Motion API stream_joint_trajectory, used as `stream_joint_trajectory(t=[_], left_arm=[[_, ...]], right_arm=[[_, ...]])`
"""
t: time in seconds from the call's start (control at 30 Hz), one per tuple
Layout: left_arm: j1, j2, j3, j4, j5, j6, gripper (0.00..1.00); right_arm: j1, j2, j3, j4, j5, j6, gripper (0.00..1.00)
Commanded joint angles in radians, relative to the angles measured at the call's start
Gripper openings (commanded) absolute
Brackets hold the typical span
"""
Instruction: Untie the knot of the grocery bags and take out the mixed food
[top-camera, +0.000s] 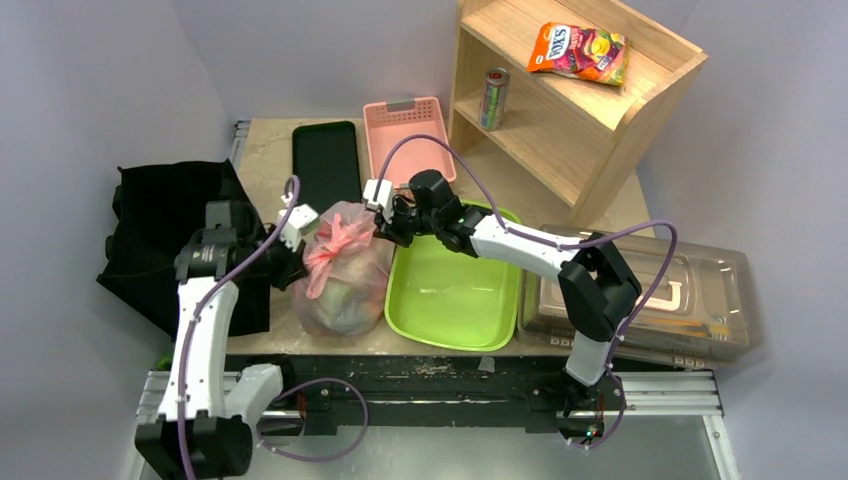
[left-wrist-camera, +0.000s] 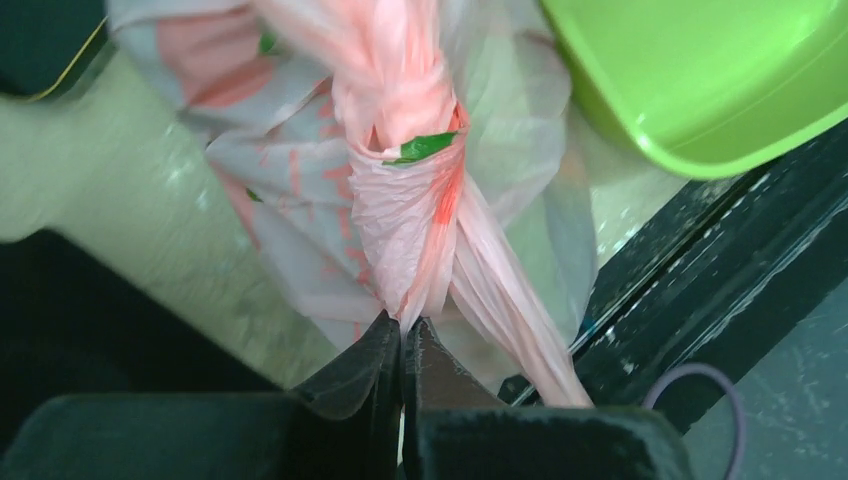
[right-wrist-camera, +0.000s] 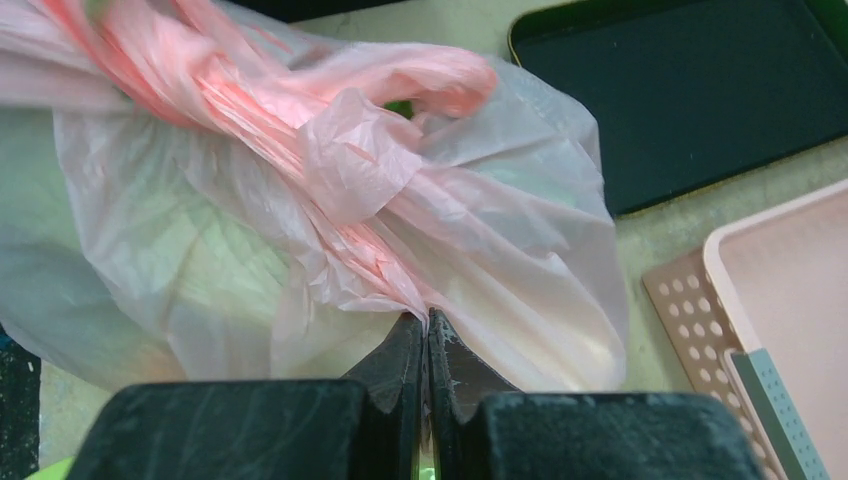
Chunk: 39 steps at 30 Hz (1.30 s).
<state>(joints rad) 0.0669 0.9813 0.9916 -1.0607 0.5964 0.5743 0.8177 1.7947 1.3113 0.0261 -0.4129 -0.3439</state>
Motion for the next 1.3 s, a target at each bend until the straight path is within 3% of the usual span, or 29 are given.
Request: stream_joint_trajectory(t=[0.0,0.23,0.27,0.3,0.33,0.4,0.53,0.73,0.8,0.83,0.97,1.1,1.13,1.27], left_arm=[[0.131,-0.085,0.006,-0.229,-0.05,0.26,0.0],[0.134,-0.167,-0.043,-0.132,-0.05,0.266,0.0],[0.134,-0.171,-0.038,-0.129,-0.039,0.274,0.0],[0.133,-0.179,-0.037,-0.127,-0.027,0.288,0.0],[0.134,-0.188,-0.035,-0.126,-0.013,0.302,0.0],[0.132,-0.2,-0.03,-0.121,0.016,0.32,0.0],[0.132,-0.181,0.005,-0.127,0.048,0.327,0.0],[0.132,-0.162,0.039,-0.109,0.054,0.297,0.0],[0.131,-0.158,0.053,-0.1,0.056,0.278,0.0],[0.132,-0.156,0.061,-0.107,0.056,0.277,0.0],[0.133,-0.175,0.062,-0.144,0.025,0.34,0.0],[0.185,-0.2,0.03,-0.162,-0.036,0.448,0.0],[0.209,-0.193,0.031,-0.168,-0.046,0.476,0.0],[0.327,-0.158,0.06,-0.198,-0.041,0.58,0.0]], right_arm=[[-0.065,-0.043,0.019,-0.079,0.039,-0.015,0.0],[-0.062,-0.083,0.036,-0.227,-0.112,-0.085,0.0],[-0.059,-0.076,0.073,-0.269,-0.132,-0.09,0.14],[-0.057,-0.064,0.113,-0.325,-0.156,-0.093,0.38],[-0.054,-0.056,0.151,-0.347,-0.164,-0.084,0.55],[-0.043,-0.051,0.194,-0.322,-0.171,-0.046,0.69],[0.008,-0.043,0.221,-0.206,-0.151,0.002,0.78],[0.072,0.068,0.31,-0.204,-0.129,-0.043,0.8],[0.083,0.103,0.324,-0.212,-0.106,-0.075,0.77],[0.084,0.12,0.335,-0.216,-0.082,-0.08,0.7],[0.062,0.139,0.36,-0.165,0.024,-0.01,0.4],[0.013,0.09,0.311,-0.109,0.034,0.061,0.05],[0.002,0.081,0.304,-0.107,0.031,0.073,0.0],[-0.031,0.06,0.285,-0.091,0.003,0.149,0.0]])
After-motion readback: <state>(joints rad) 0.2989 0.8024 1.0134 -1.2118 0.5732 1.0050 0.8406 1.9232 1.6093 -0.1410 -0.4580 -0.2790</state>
